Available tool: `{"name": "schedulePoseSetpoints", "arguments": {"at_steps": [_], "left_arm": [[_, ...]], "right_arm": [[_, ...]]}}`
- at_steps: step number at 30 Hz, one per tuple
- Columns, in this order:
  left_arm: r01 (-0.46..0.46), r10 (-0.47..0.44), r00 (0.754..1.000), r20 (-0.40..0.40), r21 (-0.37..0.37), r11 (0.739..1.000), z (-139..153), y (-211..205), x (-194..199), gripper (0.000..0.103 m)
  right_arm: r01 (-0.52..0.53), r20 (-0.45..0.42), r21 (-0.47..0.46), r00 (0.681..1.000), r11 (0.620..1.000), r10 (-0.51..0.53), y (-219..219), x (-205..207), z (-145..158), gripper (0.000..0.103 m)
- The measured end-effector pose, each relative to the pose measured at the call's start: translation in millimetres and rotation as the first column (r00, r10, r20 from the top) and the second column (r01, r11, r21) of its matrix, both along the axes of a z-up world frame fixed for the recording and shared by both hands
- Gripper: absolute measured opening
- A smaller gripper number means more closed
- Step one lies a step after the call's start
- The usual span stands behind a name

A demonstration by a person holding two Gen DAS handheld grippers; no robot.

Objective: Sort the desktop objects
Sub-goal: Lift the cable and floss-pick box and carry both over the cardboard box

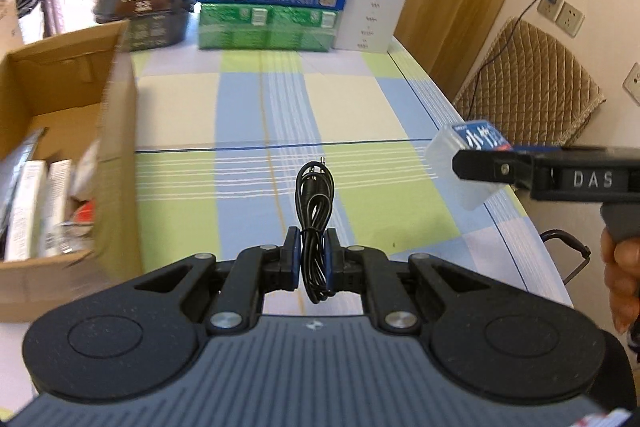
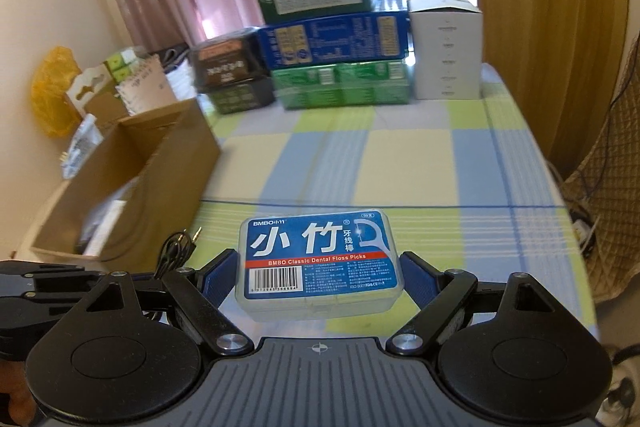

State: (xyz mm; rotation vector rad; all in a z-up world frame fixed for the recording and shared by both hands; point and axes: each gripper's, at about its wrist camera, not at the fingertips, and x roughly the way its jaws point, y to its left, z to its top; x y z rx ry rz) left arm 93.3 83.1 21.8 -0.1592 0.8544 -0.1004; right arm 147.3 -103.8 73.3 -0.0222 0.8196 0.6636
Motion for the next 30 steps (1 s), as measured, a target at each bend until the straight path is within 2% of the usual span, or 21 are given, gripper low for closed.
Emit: {"name": "schedulePoseSetpoints", "arguments": {"at_steps": [15,30], "left_arm": [[-0.117,0.116,0.992,0.044,0.031,0.993,34,59,-64,0.008],[-0.196,0.193,0.979,0.065,0.039,0.980,44,106,-101,0.008]], "right_arm": [[-0.113,0.036,0.022,0.993,0.993,0.112,55,-51,21,0.083],[-0.194,0.063,0.016,0.979,0.981,0.193,100,-77,29,0.083]]}}
